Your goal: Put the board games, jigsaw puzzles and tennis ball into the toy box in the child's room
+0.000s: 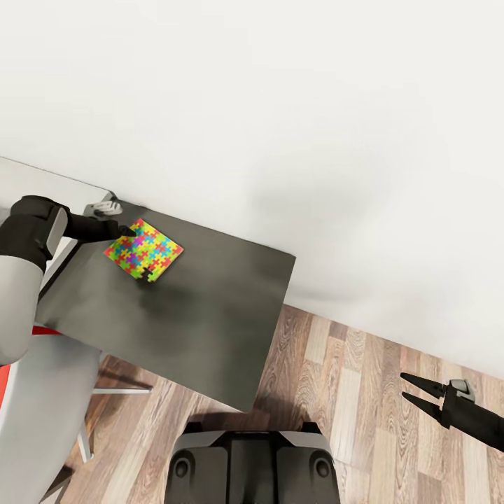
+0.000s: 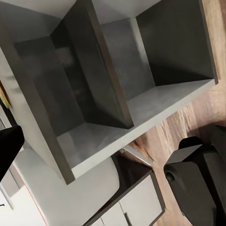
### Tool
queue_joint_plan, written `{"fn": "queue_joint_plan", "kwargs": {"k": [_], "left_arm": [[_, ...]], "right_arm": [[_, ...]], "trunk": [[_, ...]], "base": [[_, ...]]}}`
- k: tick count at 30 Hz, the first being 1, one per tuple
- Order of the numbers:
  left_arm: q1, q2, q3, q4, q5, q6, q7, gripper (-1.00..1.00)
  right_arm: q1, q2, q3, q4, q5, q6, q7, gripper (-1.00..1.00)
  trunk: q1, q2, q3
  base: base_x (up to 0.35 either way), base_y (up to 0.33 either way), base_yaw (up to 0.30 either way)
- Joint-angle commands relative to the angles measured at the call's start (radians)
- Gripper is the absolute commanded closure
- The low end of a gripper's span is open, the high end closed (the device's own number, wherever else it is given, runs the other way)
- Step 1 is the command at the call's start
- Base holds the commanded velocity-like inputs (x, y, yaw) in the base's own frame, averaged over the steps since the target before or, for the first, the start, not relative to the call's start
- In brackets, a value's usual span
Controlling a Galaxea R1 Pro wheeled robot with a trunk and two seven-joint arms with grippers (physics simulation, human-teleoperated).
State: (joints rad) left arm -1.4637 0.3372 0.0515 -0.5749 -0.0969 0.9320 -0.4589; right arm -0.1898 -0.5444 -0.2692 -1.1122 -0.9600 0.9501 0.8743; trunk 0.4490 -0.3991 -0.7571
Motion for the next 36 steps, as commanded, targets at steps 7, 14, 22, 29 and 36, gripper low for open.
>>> {"fn": "queue_joint_plan", "kwargs": {"k": [7, 14, 22, 29, 36], "left_arm": [[0.000, -0.003, 0.005, 0.029, -0.010, 0.001, -0.009, -1.00], [0.000, -0.003, 0.005, 0.029, -0.010, 0.001, -0.009, -1.00], [0.000, -0.003, 0.005, 0.029, -0.010, 0.001, -0.009, -1.00], [0.000, -0.003, 0.005, 0.029, -0.010, 0.001, -0.010, -1.00], [0.000, -0.003, 0.005, 0.029, -0.010, 0.001, -0.010, -1.00]], "right_arm": [[0.000, 0.000, -0.001, 0.000, 0.001, 0.004, 0.003, -1.00], [0.000, 0.000, 0.000, 0.000, 0.001, 0.004, 0.003, -1.00], [0.000, 0.000, -0.001, 0.000, 0.001, 0.003, 0.000, -1.00], [0.000, 0.000, -0.001, 0.002, 0.001, 0.003, -0.001, -1.00], [0.000, 0.000, -0.001, 0.002, 0.000, -0.030, -0.001, -1.00]], "trunk": [[0.001, -0.001, -0.003], [0.001, -0.001, -0.007], [0.001, -0.001, -0.012], [0.001, -0.001, -0.012], [0.001, -0.001, -0.012]], "base": [[0.000, -0.005, 0.000], [0.000, -0.148, 0.000], [0.000, -0.033, 0.000], [0.000, -0.174, 0.000], [0.000, -0.028, 0.000]]}}
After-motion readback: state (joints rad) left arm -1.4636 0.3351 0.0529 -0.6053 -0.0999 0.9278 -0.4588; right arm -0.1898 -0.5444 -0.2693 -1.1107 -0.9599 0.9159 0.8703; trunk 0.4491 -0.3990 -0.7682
